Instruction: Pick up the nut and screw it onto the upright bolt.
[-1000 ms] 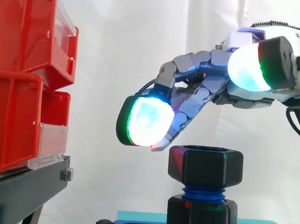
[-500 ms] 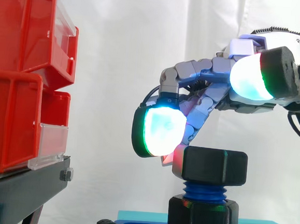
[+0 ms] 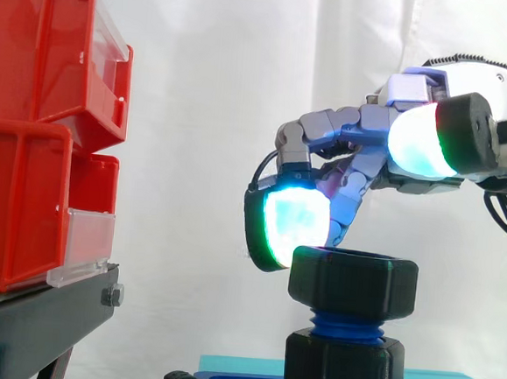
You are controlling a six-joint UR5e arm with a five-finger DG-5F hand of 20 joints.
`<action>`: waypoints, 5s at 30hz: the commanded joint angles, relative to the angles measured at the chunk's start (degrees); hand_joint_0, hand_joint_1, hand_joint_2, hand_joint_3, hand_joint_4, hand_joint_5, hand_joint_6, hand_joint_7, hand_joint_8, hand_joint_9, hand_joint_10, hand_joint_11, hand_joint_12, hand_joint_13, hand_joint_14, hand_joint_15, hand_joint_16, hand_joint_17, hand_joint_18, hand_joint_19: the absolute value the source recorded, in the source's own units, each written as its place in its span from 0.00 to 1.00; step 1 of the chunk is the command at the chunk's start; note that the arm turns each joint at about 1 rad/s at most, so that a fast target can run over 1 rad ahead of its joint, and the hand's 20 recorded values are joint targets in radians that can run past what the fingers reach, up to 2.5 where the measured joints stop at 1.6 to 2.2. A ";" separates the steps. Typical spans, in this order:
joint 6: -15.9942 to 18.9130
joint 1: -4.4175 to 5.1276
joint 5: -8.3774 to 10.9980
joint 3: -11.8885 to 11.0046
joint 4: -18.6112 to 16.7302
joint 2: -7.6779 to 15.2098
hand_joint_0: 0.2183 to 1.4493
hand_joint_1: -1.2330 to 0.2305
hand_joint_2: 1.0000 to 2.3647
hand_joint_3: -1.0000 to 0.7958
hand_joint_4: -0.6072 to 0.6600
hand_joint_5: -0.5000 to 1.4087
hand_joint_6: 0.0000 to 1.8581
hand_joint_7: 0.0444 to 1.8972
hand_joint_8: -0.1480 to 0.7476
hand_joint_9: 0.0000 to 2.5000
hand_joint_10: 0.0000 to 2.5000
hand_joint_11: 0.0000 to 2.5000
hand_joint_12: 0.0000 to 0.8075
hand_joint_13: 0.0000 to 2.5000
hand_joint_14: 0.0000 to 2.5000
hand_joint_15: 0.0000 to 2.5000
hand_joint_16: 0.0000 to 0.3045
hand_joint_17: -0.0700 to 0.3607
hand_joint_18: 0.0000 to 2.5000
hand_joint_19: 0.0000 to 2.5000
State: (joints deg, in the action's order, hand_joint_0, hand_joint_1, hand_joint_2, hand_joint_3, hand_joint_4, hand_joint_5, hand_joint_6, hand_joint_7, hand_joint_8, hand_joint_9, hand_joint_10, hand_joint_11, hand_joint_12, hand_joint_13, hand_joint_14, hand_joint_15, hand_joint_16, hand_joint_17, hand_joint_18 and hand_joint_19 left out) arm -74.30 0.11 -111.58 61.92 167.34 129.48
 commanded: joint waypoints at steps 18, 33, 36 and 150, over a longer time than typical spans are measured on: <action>-1.20 -2.75 -2.77 0.04 0.00 -0.02 0.27 0.65 0.00 0.28 0.55 0.30 0.27 0.78 0.42 0.56 0.00 0.00 0.16 0.37 0.00 0.00 0.01 0.18 0.24 0.00; -1.20 -3.01 -3.91 -4.35 2.38 -0.02 0.24 0.70 0.00 0.28 0.66 0.21 0.27 0.40 0.44 0.41 0.00 0.00 0.27 0.30 0.00 0.00 0.06 0.26 0.17 0.00; -1.20 -2.84 -3.91 -4.26 1.41 0.07 0.24 0.71 0.00 0.28 0.65 0.20 0.27 0.36 0.43 0.36 0.00 0.00 0.29 0.26 0.00 0.00 0.07 0.28 0.14 0.00; 1.00 1.47 -1.89 -0.22 -3.69 0.95 0.23 0.74 0.00 0.28 0.57 0.16 0.27 0.26 0.34 0.09 0.00 0.00 0.38 0.02 0.00 0.00 0.12 0.35 0.00 0.00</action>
State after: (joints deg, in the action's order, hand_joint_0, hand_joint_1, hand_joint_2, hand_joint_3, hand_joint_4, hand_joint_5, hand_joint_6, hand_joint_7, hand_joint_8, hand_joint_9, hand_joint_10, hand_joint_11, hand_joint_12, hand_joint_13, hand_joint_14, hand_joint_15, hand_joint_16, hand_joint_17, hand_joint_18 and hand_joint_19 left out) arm -73.54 1.29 -113.55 61.16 163.81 130.43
